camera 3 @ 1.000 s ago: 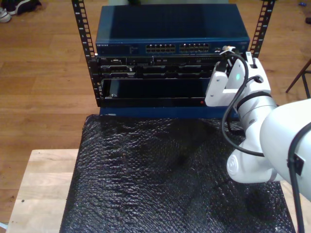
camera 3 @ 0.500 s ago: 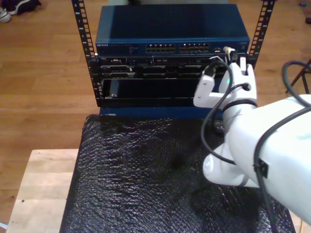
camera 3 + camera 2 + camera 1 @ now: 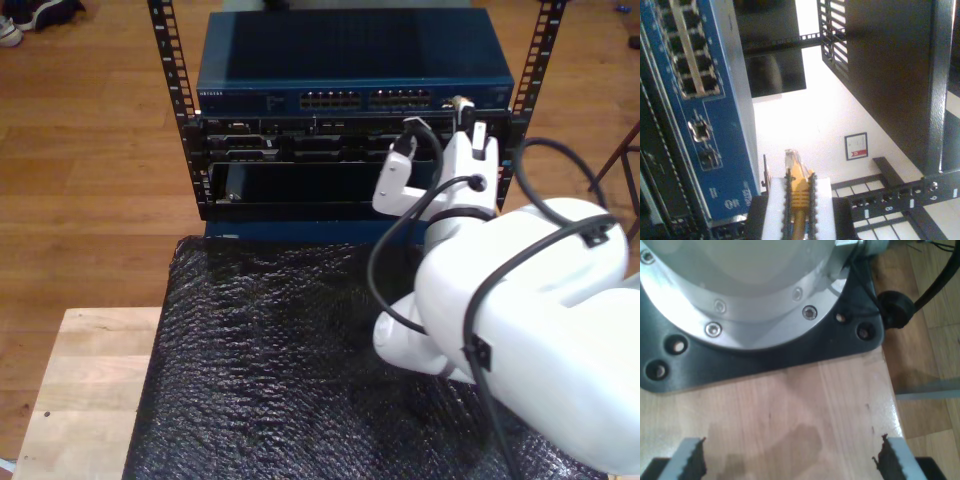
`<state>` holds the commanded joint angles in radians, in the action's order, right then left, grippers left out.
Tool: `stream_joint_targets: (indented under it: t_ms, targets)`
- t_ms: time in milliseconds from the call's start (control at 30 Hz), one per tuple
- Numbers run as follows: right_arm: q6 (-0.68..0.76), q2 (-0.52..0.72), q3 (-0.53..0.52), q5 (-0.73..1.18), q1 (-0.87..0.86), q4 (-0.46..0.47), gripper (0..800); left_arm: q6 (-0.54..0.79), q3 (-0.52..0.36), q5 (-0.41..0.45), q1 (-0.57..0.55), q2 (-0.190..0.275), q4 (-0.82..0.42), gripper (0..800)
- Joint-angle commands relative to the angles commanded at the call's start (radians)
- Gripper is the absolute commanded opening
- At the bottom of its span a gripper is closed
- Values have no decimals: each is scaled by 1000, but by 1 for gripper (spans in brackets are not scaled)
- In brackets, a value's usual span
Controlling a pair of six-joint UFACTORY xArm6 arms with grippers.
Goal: Grab the cable and plug it in
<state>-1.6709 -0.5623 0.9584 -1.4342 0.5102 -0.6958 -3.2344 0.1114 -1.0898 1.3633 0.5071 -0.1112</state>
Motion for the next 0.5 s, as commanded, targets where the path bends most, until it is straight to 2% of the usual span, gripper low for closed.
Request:
stream_joint_targets:
  t_ms: [500]
  targets:
    - [-8, -114, 133, 3, 5, -2, 0, 0, 0, 0, 0, 0, 0, 800]
